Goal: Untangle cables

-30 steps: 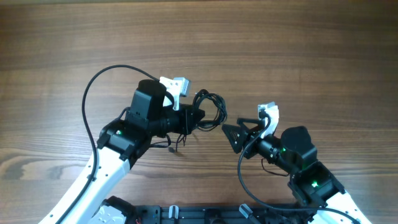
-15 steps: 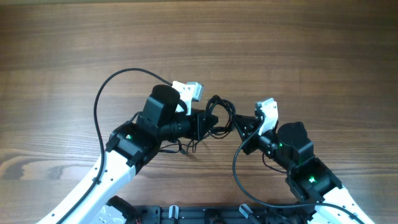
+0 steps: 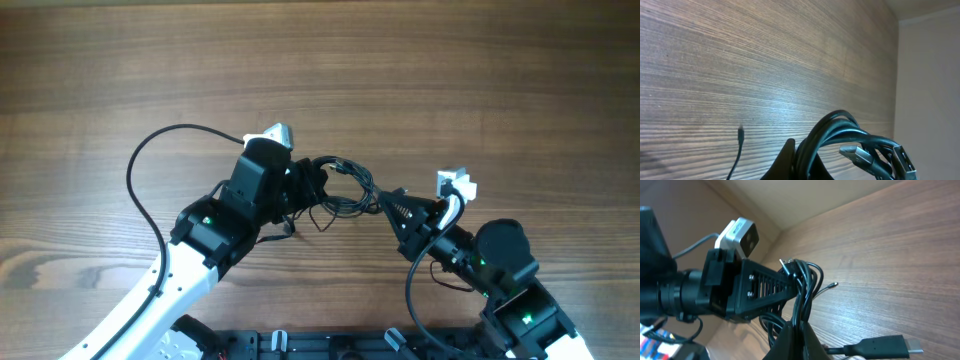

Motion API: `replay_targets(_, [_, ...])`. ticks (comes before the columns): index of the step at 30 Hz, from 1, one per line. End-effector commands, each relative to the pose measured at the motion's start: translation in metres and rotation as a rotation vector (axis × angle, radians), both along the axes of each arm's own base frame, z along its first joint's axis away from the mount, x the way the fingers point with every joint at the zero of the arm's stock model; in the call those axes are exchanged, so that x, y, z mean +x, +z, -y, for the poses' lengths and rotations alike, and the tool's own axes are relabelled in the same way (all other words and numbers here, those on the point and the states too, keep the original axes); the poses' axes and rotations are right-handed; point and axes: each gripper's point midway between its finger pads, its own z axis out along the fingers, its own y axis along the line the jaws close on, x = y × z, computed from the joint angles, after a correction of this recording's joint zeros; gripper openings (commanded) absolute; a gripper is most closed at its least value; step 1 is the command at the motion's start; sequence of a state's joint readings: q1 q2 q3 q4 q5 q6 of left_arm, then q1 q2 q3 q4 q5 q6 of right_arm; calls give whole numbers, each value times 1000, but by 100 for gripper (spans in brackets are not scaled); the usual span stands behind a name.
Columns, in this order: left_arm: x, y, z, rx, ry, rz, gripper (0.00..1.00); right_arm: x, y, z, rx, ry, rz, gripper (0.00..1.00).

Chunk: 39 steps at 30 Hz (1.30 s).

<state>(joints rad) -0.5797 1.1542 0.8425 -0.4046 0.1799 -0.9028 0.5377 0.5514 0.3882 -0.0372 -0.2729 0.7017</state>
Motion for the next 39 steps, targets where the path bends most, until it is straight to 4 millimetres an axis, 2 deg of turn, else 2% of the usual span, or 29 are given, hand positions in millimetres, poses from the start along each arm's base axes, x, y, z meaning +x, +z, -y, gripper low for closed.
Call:
replay_targets(1, [19,-1,-24,26,153,4,4,15,7,23,37,-173,-28,4])
replay_targets(3, [11,6,-6,15,-16,52,4,26,-20,53,27,-382,-157,4])
replay_targets(4, [4,13,8,-13,-136,90,4,29,-41,74,12,-522,-246,5])
replay_targets(5, [-3,21,20,-45,-235,131,4,28,-54,85,-4,-588,-298,5])
replay_targets(7, [-15,42,40,-116,-408,228,4,25,-69,88,-41,-609,-351,12])
replay_targets(10, [-29,71,59,-216,-576,355,4,22,-84,72,-66,-522,-416,17])
replay_targets(13, [-26,71,58,-208,-565,364,4,23,-75,51,-112,-379,-338,27])
replay_targets(14, [-22,64,54,-176,-530,347,4,23,-66,45,-123,-329,-282,32])
replay_targets(16, [-13,44,41,-85,-443,291,4,23,-52,38,-116,-279,-214,50])
replay_targets(18, [-6,18,19,32,-331,204,4,20,-34,33,-75,-241,-154,61])
replay_targets(20, [-4,8,9,60,-253,143,4,17,-27,33,-55,-231,-137,64])
replay_targets(22, [-2,12,12,32,-238,147,4,12,-25,24,-41,-173,-136,63])
replay_targets(24, [-1,26,25,-20,-264,193,4,8,-25,13,-93,-83,-82,64])
replay_targets(26, [-9,40,43,-80,-332,238,4,13,-28,9,-164,-53,-20,67])
replay_targets(30, [-26,41,59,-96,-401,234,4,25,-29,2,-213,-34,41,67])
replay_targets(33, [-38,42,70,-108,-449,231,4,38,-37,4,-262,-70,56,63])
replay_targets(34, [-44,41,74,-110,-467,227,4,45,-42,9,-282,-112,47,48])
replay_targets(35, [-48,40,76,-108,-479,220,4,51,-46,15,-301,-159,35,26])
replay_targets(36, [-50,39,76,-106,-485,214,4,57,-49,23,-298,-218,8,11])
replay_targets(37, [-51,36,76,-100,-486,204,4,59,-51,28,-274,-263,-24,4])
replay_targets(39, [-47,27,67,-54,-446,180,4,59,-47,28,-198,-293,-62,4])
